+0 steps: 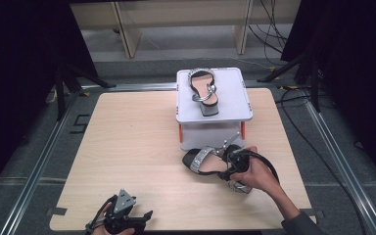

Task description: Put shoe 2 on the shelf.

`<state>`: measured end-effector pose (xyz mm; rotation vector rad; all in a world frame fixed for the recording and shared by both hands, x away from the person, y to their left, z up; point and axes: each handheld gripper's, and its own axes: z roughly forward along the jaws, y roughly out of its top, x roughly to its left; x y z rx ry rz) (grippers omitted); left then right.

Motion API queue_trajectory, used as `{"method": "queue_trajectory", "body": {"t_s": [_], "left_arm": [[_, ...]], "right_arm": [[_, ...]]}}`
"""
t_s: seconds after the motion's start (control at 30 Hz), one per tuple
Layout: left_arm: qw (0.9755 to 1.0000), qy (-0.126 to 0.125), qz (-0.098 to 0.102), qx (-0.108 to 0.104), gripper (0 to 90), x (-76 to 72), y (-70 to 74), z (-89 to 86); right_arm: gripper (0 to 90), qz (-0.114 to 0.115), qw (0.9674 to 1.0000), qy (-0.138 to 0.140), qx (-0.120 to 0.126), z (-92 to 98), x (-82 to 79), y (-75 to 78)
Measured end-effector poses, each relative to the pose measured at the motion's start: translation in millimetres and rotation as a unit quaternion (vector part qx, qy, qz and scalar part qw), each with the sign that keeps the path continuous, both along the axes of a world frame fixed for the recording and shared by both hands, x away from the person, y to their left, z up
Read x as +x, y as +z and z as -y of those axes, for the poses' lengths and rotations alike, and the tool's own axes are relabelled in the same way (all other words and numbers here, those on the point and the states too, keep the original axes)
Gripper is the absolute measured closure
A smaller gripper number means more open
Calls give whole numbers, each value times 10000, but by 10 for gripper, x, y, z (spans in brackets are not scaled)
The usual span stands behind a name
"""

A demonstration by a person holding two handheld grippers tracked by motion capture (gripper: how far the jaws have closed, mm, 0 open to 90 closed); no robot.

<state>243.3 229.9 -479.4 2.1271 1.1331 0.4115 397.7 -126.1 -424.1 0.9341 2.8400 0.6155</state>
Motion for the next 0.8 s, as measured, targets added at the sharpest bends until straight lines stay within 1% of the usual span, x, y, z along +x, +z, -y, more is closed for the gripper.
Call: {"method": "queue_trajectory", "body": {"t_s": [0.03, 0.07, 0.1, 0.13, 0.17, 0.2, 0.27, 0.3, 0.33, 0.37, 0.4, 0.43, 0.5, 0.53, 0.57, 0.63, 0.67, 0.7, 0.73, 0.77, 0.8], "left_arm": [[10000, -20, -25, 69, 228, 3, 0, -9], [10000, -20, -34, 46, 228, 3, 2, -12], [9997, -114, -74, 184, 228, 8, 14, -32], [9999, -26, -33, 116, 229, 9, 1, -16], [9999, -31, -37, 130, 229, 7, 3, -18], [9999, -14, -36, 108, 229, 4, 1, -16], [9999, -18, -41, 145, 228, 7, 2, -16], [9999, -35, -38, 106, 228, 12, -2, -16], [10000, -22, -35, 86, 228, 12, -5, -14], [10000, -17, -36, 79, 228, 9, -6, -13], [10000, -37, -51, 25, 228, 1, 0, -12], [9999, -77, -86, 51, 228, -4, 7, -18], [9999, -79, -78, 39, 227, -1, 2, -14], [9999, -124, -71, 45, 226, 3, -1, -17], [9999, -66, -103, 14, 226, -6, -5, -11], [9999, -88, -96, 32, 226, -3, -3, -19], [9999, 17, -75, 66, 225, 6, -12, -13], [9999, -20, -50, 86, 223, 10, -4, -22], [10000, 2, -69, 60, 224, 8, -1, -25], [10000, 7, -65, 45, 222, 7, -2, -27], [10000, 5, -63, 53, 222, 5, -2, -30]], "right_arm": [[423, -28, 9999, 21, 131, -7, 3, 57], [424, -20, 9998, 1, 175, -15, 2, 89], [423, 13, 9998, 38, 211, -30, 1, 132], [423, 19, 9997, 94, 238, -52, 4, 179], [423, 20, 9995, 143, 296, -75, 0, 236], [424, -47, 9994, 107, 322, -95, -10, 285], [424, -57, 9981, 340, 513, -154, -3, 443], [424, -29, 9976, 384, 573, -175, -5, 504], [424, 14, 9966, 493, 666, -209, 1, 607], [424, 43, 9958, 528, 742, -239, 3, 689], [424, -14, 9954, 501, 818, -269, -1, 776], [424, -13, 9947, 544, 874, -297, 10, 857], [424, 151, 9935, 622, 938, -350, 53, 1011], [424, 174, 9930, 621, 993, -369, 72, 1064], [424, 292, 9916, 670, 1063, -392, 114, 1150], [425, 389, 9912, 574, 1128, -425, 156, 1294], [425, 449, 9910, 563, 1131, -432, 177, 1348], [425, 469, 9903, 554, 1182, -437, 212, 1439], [425, 467, 9901, 529, 1213, -438, 234, 1492], [425, 525, 9893, 499, 1266, -429, 284, 1580], [425, 590, 9885, 530, 1290, -418, 322, 1631]]}}
